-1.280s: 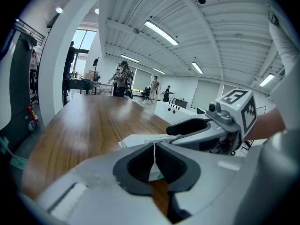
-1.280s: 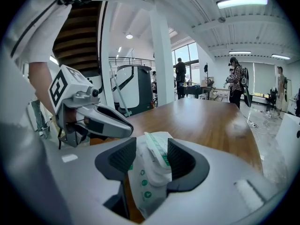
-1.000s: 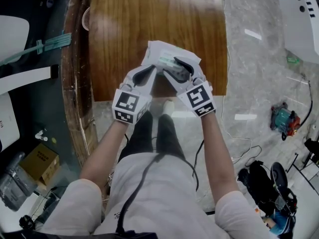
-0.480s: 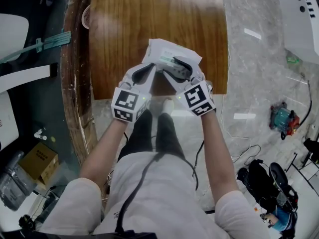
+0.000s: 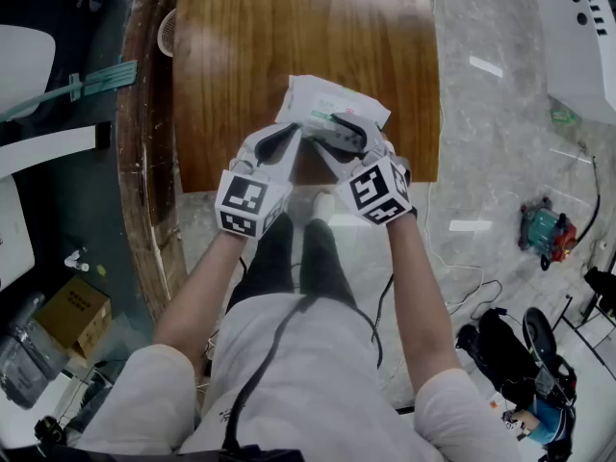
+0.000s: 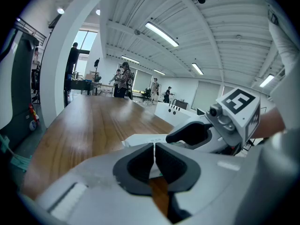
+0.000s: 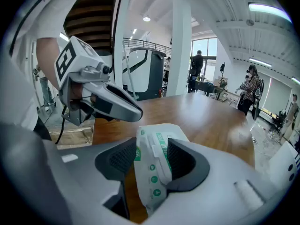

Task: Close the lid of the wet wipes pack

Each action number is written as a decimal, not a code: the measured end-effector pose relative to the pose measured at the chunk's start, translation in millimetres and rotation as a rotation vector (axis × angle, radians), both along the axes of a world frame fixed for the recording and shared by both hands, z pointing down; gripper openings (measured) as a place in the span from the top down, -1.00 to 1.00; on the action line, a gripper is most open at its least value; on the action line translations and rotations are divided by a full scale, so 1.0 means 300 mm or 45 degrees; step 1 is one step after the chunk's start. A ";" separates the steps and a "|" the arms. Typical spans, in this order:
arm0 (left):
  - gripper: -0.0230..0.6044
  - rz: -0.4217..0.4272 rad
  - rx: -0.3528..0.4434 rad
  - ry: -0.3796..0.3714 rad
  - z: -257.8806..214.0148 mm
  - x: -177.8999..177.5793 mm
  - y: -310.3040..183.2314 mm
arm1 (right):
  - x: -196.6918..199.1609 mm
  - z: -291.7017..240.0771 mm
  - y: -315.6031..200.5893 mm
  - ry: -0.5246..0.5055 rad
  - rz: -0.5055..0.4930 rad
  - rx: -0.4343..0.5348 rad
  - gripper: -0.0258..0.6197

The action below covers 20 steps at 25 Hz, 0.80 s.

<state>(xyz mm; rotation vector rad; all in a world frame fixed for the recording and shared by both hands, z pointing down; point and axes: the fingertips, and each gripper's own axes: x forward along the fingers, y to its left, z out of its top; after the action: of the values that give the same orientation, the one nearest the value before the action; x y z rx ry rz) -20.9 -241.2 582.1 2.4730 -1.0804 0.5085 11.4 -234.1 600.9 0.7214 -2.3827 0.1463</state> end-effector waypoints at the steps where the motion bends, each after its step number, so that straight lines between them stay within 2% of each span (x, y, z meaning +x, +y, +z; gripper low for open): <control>1: 0.88 0.000 -0.001 0.002 0.000 -0.001 0.001 | -0.002 0.004 0.003 0.009 -0.005 -0.004 0.29; 16: 0.88 0.011 0.015 0.013 -0.030 -0.015 0.028 | -0.016 0.043 0.026 0.188 -0.033 -0.053 0.29; 20: 0.88 0.013 0.017 0.010 -0.041 -0.018 0.045 | -0.017 0.029 0.024 0.133 0.001 -0.073 0.29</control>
<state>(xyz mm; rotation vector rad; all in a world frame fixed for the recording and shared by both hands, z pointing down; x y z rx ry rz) -26.3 -227.8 569.8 2.4908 -1.0722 0.4958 6.4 -227.1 609.7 0.6865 -2.2691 0.1728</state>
